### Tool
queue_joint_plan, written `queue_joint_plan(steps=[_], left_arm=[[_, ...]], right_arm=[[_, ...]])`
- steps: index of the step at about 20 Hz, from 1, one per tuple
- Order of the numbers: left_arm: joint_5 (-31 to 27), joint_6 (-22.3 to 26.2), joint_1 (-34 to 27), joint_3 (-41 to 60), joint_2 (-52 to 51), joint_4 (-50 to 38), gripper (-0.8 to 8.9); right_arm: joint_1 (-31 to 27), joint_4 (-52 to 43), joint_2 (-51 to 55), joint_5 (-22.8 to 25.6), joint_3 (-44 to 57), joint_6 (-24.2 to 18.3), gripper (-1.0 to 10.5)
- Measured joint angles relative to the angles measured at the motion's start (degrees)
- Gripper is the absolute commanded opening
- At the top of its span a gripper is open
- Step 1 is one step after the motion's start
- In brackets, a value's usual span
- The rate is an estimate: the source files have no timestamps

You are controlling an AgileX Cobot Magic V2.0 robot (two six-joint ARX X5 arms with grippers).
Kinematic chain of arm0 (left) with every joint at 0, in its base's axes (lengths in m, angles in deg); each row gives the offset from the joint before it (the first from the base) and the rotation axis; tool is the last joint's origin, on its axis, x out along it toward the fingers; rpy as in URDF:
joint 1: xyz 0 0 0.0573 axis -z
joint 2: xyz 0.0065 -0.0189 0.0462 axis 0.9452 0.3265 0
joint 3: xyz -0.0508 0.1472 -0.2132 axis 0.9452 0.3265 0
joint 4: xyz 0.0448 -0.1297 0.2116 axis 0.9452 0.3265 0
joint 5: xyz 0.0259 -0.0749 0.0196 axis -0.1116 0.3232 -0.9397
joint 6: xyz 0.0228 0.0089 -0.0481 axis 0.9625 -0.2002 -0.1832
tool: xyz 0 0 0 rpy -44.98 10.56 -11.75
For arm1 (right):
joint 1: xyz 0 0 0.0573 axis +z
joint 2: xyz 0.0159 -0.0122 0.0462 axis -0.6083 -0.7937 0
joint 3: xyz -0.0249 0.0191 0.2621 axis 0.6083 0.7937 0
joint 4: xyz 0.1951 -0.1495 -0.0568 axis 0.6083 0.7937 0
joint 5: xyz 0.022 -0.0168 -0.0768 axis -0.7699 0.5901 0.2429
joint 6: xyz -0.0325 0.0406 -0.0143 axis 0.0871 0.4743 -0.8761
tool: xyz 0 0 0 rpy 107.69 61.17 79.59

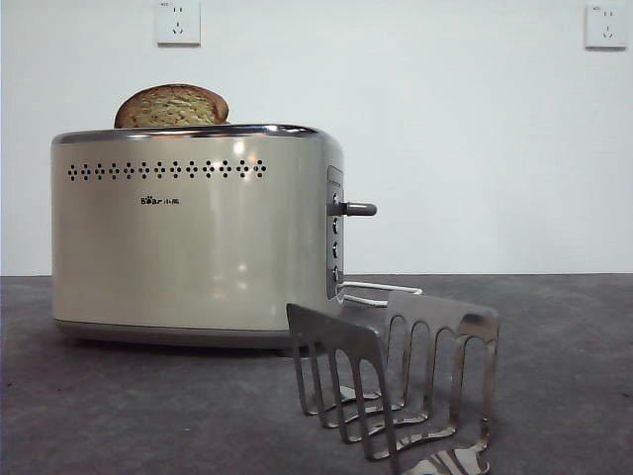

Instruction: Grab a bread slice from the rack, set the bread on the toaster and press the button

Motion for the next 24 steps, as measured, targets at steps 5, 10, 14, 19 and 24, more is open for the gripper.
queue_joint_plan(steps=[5, 10, 14, 19, 24], left_arm=[[0.42, 0.0, -4.04, 0.02, 0.85, -5.86, -0.04], [0.28, 4.15, -17.53, 13.16, -9.66, -29.33, -0.04], [0.28, 4.92, -28.09, 42.71, -25.11, -60.43, -0.04], [4.31, 3.13, -33.07, 73.75, -44.35, -70.58, -0.04], [11.93, 2.45, -34.34, 80.76, -57.24, -64.5, -0.04]], right_arm=[[0.0, 0.07, -1.55, 0.72, -0.02, -0.04, 0.0], [0.0, 0.07, -3.26, 0.72, -0.02, -0.04, 0.0], [0.0, 0.07, -4.26, 0.72, -0.02, -0.04, 0.0], [0.0, 0.07, -5.2, 0.72, -0.02, -0.04, 0.0], [0.0, 0.07, -5.81, 0.72, -0.02, -0.02, 0.0]])
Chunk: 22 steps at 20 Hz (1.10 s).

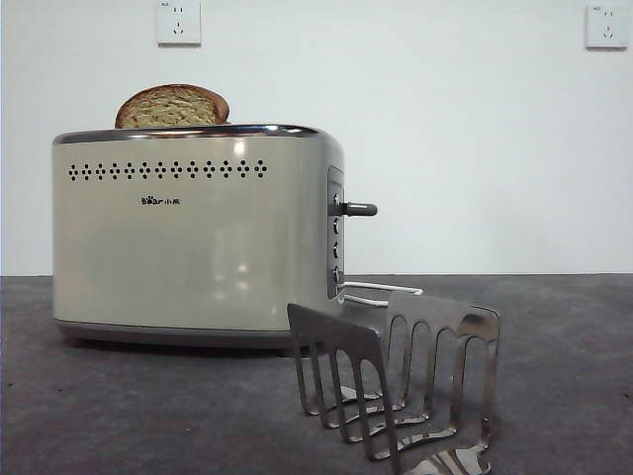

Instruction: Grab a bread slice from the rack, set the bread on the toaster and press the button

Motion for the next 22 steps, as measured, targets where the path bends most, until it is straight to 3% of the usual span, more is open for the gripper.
queue_joint_plan(steps=[7, 22], left_arm=[[0.2, 7.08, -0.35, 0.11, -4.66, -0.46, -0.04], [0.2, 7.61, -0.35, 0.11, -1.68, -0.46, -0.04]], right_arm=[[0.0, 0.0, -0.15, 0.02, 0.0, -0.02, 0.0], [0.0, 0.0, -0.17, 0.02, 0.0, -0.02, 0.0]])
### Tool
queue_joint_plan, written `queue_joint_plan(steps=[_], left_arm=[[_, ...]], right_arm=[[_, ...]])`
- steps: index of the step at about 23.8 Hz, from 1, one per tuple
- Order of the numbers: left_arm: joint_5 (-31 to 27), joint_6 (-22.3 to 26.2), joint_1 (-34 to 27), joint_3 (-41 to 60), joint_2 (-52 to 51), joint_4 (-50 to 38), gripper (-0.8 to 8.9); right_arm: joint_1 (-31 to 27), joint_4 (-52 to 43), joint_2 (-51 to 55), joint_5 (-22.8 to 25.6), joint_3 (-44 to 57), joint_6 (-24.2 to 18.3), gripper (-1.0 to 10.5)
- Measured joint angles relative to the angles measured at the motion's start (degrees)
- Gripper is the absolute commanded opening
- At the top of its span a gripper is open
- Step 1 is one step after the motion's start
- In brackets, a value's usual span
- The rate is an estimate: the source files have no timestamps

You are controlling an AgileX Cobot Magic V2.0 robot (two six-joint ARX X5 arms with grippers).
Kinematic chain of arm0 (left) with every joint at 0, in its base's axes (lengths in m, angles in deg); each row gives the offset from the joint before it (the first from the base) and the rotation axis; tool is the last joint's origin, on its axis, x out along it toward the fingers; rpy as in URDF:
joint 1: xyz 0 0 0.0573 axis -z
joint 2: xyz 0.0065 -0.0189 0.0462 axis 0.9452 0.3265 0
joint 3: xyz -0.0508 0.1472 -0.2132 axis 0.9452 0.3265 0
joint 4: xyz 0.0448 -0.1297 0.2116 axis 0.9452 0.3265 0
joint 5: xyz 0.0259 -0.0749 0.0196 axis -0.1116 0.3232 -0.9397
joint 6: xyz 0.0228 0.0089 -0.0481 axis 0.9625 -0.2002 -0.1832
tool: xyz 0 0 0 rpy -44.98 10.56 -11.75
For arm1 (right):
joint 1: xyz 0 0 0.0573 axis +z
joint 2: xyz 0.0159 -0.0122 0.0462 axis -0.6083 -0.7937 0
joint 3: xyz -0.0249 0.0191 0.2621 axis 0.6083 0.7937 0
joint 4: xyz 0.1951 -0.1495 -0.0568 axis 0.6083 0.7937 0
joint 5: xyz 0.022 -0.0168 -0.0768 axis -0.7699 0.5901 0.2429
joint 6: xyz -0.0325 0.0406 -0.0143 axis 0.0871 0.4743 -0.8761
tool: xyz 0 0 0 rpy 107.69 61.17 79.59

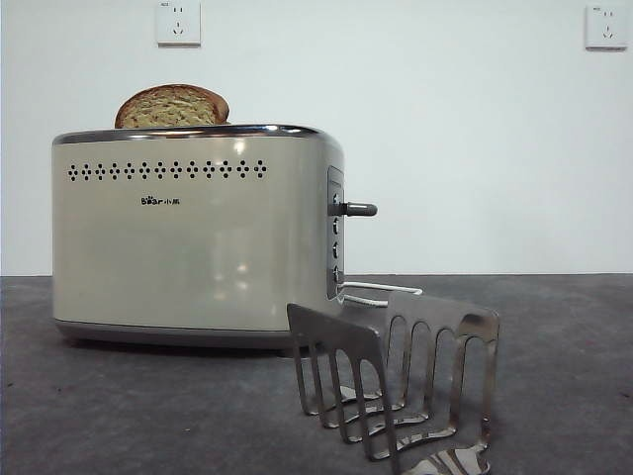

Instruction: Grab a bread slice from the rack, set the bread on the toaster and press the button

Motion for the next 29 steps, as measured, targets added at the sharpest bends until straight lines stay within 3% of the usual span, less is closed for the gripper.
queue_joint_plan(steps=[3, 5, 11, 13, 16, 20, 29], left_arm=[[0.0, 0.0, 0.0, 0.02, 0.96, 0.0, -0.04], [0.0, 0.0, 0.0, 0.02, 1.42, -0.02, -0.04], [0.0, 0.0, 0.0, 0.02, 2.47, -0.02, -0.04], [0.02, 0.0, 0.0, 0.02, 2.8, -0.02, -0.04], [0.0, 0.0, 0.0, 0.02, 3.19, -0.02, -0.04], [0.02, 0.0, 0.0, 0.02, 3.74, -0.02, -0.04], [0.0, 0.0, 0.0, 0.02, 5.07, -0.02, -0.04]], right_arm=[[-0.48, -0.09, -0.22, -0.07, 0.07, 0.0, 0.0], [-1.7, -6.51, 2.99, 0.48, 3.91, -0.35, 0.0], [-5.64, -36.0, 27.12, 10.21, 36.13, -2.36, 0.0], [-8.2, -49.92, 35.85, 5.14, 49.44, -2.47, 0.0], [-11.15, -60.43, 43.95, -6.62, 61.26, -2.54, 0.0], [-13.86, -68.98, 52.57, -17.2, 73.13, -4.59, 0.0], [-14.23, -70.25, 62.9, -23.85, 84.32, -17.03, 0.0]])
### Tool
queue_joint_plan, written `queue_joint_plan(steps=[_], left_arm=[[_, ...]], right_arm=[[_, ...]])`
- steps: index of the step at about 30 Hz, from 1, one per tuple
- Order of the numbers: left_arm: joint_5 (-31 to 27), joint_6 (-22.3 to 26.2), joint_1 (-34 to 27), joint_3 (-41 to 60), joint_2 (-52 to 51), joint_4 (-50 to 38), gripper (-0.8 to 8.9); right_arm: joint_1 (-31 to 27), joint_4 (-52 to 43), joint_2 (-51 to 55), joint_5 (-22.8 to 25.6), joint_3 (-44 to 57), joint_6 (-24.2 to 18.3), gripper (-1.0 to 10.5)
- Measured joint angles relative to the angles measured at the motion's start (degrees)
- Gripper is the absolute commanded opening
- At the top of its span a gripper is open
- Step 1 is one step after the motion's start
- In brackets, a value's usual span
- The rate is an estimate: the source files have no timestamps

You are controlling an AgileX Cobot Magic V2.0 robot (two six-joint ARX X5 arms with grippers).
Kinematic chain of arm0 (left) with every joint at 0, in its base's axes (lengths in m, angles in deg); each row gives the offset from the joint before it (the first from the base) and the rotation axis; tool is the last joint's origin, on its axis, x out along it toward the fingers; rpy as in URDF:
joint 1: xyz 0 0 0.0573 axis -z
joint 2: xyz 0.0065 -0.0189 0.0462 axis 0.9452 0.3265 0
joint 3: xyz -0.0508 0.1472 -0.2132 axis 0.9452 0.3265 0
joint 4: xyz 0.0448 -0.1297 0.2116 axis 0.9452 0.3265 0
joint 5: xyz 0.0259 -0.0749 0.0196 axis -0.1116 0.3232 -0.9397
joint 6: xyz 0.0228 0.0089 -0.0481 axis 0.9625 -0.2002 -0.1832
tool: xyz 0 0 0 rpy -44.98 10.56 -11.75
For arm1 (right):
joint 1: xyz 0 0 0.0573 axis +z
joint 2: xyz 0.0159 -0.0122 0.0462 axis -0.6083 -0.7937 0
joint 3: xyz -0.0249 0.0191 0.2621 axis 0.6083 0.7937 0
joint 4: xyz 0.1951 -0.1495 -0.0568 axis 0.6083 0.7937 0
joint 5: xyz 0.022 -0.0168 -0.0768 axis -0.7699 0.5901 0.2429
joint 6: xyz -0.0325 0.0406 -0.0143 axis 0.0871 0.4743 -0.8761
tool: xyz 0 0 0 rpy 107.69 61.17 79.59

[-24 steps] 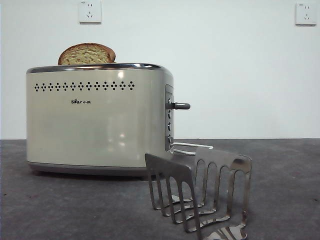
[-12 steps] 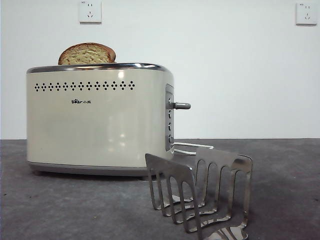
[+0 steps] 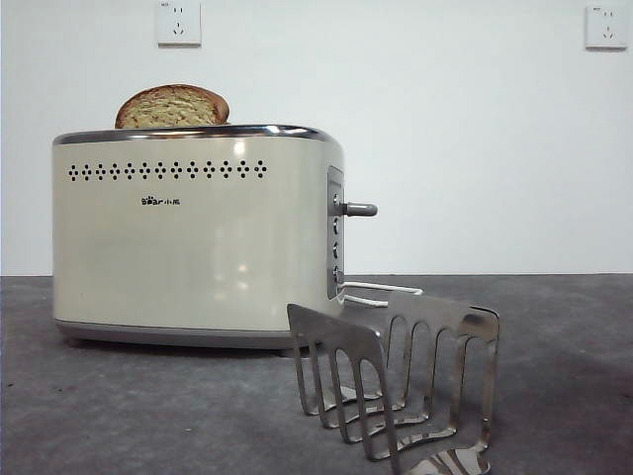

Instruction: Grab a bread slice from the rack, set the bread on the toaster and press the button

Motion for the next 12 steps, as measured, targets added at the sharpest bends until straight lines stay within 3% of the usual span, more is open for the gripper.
queue_joint_plan(steps=[12], left_arm=[[0.0, 0.0, 0.0, 0.0, 0.22, 0.02, -0.04]], right_arm=[[0.0, 3.06, 1.09, -0.68, 0.85, -1.84, 0.0]])
